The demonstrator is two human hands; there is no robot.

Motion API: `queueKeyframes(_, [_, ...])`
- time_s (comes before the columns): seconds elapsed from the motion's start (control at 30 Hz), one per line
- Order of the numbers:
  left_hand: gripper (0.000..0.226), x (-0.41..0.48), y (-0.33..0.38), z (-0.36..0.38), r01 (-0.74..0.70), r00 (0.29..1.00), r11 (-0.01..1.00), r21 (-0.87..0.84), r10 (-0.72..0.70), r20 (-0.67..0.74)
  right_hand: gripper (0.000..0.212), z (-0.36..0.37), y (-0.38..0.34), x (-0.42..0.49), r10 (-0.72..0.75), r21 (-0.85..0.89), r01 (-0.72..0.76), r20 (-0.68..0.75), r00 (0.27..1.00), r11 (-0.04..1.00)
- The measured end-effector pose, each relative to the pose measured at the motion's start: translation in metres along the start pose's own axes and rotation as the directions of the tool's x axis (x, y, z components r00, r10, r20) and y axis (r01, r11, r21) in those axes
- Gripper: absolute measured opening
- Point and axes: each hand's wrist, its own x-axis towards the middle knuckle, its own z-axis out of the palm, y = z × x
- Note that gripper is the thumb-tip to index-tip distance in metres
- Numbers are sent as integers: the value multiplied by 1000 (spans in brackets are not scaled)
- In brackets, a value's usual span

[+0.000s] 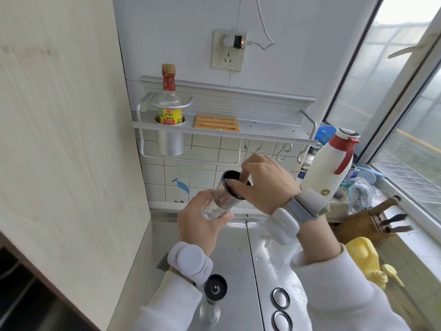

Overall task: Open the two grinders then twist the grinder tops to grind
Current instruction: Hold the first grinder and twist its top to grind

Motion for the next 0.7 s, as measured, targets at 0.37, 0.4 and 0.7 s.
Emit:
queueKeyframes(0.37, [47, -1, 2, -1, 2, 1000, 1000, 14, -2, 16, 23, -7, -2, -7, -93, 26, 92, 34, 995, 995])
queueKeyframes(0.4, [46, -1, 2, -2, 0, 1000, 1000, 6, 0, 10, 29, -7, -2, -8, -59, -22, 59, 25, 998, 998])
queueKeyframes(0.7, [49, -2, 1, -5, 11, 1000, 1000, 16, -11, -6, 18, -6, 0, -8, -124, 50, 120, 77, 989, 991])
